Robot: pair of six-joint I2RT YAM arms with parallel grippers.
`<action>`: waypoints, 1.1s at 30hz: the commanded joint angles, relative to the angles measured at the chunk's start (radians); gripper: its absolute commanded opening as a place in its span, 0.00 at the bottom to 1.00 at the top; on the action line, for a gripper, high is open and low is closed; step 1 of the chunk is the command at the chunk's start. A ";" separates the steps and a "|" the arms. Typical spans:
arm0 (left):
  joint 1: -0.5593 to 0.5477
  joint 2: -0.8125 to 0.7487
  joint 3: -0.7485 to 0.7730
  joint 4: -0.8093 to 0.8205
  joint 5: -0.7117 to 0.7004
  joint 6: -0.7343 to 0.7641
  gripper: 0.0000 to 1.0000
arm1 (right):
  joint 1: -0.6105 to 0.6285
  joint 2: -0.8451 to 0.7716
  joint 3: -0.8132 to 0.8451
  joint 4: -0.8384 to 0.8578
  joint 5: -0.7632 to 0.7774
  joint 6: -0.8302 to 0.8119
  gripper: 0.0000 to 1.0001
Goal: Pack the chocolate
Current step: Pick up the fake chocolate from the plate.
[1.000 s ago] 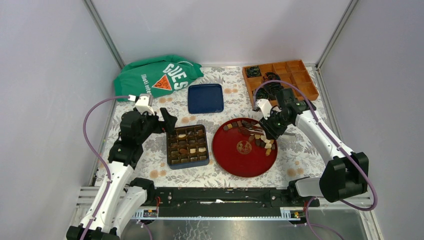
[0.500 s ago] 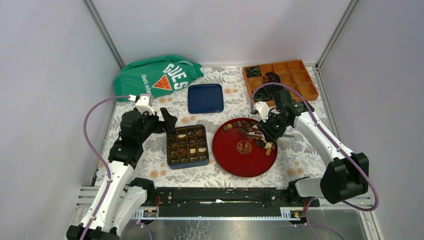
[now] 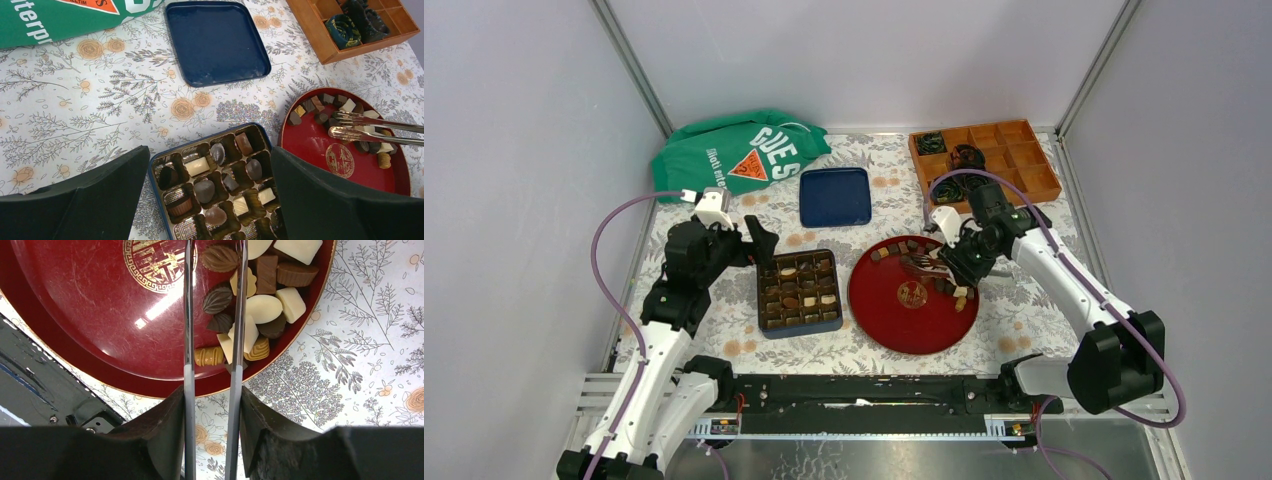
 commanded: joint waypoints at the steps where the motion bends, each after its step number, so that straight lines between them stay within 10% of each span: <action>1: 0.008 0.003 -0.006 0.038 -0.006 0.002 0.98 | 0.034 -0.018 -0.001 0.023 0.025 0.019 0.46; 9: 0.008 0.007 -0.006 0.036 -0.016 0.001 0.98 | 0.062 -0.046 -0.014 0.032 0.092 0.022 0.42; 22: 0.008 0.052 -0.011 0.020 -0.108 -0.036 0.89 | 0.062 -0.139 -0.035 0.029 0.056 0.037 0.01; 30: 0.008 0.254 0.073 -0.144 -0.336 -0.170 0.50 | 0.043 -0.225 -0.074 0.038 -0.062 0.037 0.00; 33: 0.009 0.295 0.071 -0.155 -0.312 -0.168 0.50 | 0.035 -0.241 -0.082 0.050 -0.126 0.030 0.00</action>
